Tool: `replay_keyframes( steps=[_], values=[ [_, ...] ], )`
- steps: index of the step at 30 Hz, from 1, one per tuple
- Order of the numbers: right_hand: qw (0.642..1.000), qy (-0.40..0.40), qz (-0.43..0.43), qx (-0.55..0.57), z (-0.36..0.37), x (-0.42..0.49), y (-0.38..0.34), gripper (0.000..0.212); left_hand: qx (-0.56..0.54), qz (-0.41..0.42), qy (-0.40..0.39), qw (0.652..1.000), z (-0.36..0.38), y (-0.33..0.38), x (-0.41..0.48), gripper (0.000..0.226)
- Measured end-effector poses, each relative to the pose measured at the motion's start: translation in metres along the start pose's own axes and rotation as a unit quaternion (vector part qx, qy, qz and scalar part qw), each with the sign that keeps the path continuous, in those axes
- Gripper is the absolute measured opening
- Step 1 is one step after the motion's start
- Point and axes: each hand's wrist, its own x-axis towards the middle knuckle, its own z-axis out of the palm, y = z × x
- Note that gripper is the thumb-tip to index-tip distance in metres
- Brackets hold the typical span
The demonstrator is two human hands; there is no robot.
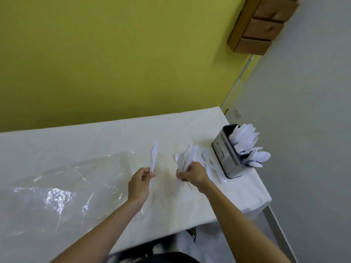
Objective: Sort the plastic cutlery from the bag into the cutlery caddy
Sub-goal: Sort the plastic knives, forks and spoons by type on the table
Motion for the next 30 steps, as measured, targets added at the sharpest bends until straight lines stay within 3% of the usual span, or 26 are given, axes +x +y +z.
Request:
replay_keyframes(
  steps=[3, 8, 15, 20, 27, 30],
  values=[
    [0.999, 0.018, -0.018, 0.040, -0.032, -0.005, -0.011, 0.027, 0.008, 0.019, -0.014, 1.000, 0.011, 0.009, 0.005, 0.008],
    [0.980, 0.062, -0.072, 0.173, -0.119, -0.019, -0.050, 0.008, -0.038, 0.042, -0.024, 0.998, 0.050, 0.038, 0.013, 0.006],
    [0.949, 0.159, -0.031, 0.272, -0.214, 0.001, -0.059, 0.016, -0.114, 0.093, -0.055, 0.988, 0.124, 0.096, 0.008, 0.005],
    [0.956, 0.272, -0.072, 0.087, -0.237, 0.019, -0.039, 0.021, -0.156, 0.129, -0.044, 0.978, 0.176, 0.136, 0.002, 0.006],
    [0.962, 0.226, -0.145, -0.042, -0.237, 0.024, -0.027, 0.035, -0.086, 0.182, -0.041, 0.979, 0.228, 0.158, 0.007, 0.006],
    [0.966, 0.186, -0.165, -0.070, -0.233, 0.023, -0.024, 0.025, -0.029, 0.221, -0.044, 0.974, 0.234, 0.158, 0.009, 0.008]
  ],
)
